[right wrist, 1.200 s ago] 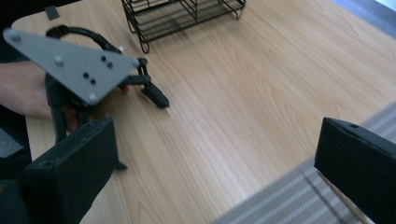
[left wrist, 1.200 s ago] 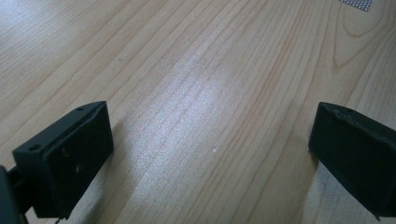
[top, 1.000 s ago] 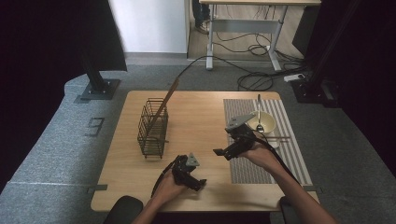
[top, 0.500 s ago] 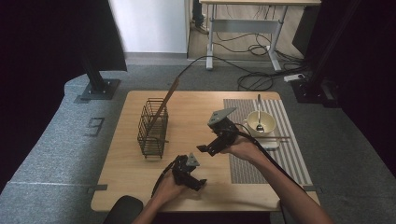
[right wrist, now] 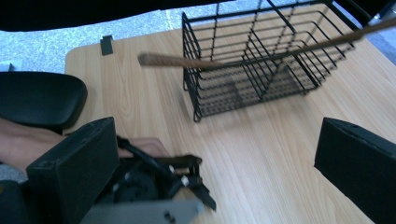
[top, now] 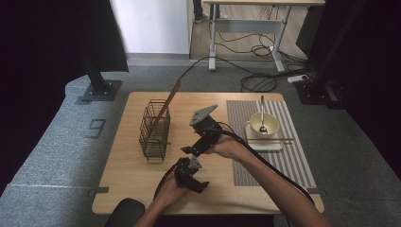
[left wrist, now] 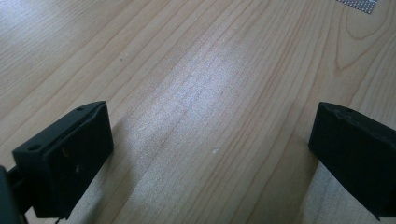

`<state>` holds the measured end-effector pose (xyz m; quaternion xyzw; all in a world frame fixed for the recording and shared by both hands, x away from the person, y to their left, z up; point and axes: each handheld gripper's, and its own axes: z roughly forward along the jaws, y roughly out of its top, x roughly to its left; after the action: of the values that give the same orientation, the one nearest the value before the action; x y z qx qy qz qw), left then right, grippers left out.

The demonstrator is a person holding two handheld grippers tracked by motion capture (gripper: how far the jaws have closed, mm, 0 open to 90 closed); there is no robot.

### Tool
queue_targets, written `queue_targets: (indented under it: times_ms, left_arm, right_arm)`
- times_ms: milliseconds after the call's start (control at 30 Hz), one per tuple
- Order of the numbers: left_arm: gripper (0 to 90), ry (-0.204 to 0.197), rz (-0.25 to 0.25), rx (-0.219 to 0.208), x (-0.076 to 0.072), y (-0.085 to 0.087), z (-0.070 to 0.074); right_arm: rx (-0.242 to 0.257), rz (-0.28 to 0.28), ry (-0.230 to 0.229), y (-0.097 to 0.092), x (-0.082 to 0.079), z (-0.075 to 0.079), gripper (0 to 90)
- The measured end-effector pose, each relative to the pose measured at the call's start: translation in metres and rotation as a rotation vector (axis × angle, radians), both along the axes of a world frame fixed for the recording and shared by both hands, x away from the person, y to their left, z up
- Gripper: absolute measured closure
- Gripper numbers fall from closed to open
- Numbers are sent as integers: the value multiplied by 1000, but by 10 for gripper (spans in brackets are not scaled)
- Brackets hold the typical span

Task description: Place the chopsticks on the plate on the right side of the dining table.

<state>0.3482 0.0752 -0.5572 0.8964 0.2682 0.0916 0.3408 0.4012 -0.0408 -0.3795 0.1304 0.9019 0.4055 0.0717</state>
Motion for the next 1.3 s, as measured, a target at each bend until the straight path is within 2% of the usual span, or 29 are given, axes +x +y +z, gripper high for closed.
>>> queue_targets:
  times_ms: [133, 367, 467, 567, 600, 733, 833, 1067, 1200, 1300]
  left_arm:
    - [0, 1, -1, 1, 0, 0, 0]
    - [0, 0, -4, 7, 0, 0, 0]
    - [0, 1, -2, 4, 0, 0, 0]
    - [0, 0, -4, 9, 0, 0, 1]
    - [0, 1, 1, -1, 0, -1, 0]
    - [0, 0, 6, -9, 0, -1, 0]
    - [0, -1, -13, 17, 1, 1, 1]
    - [0, -1, -2, 2, 0, 0, 0]
    - [0, -4, 3, 4, 0, -1, 0]
    - [0, -1, 0, 12, 0, -1, 1]
  right_arm:
    - [-10, 26, -6, 16, 0, -3, 13]
    - [-26, 56, 19, 44, 5, -12, 80]
    - [-20, 72, 14, 52, 6, -15, 126]
    - [-41, 59, -3, 59, 9, -18, 148]
    - [-44, 54, -12, 60, 10, -19, 162]
    - [-19, 32, -8, 61, 16, -20, 234]
    - [-4, -3, 5, 57, 22, -20, 292]
    - [23, -57, 1, 51, 34, -18, 406]
    - [21, -66, -6, 51, 39, -21, 489]
    - [40, -64, -1, 51, 40, -22, 576]
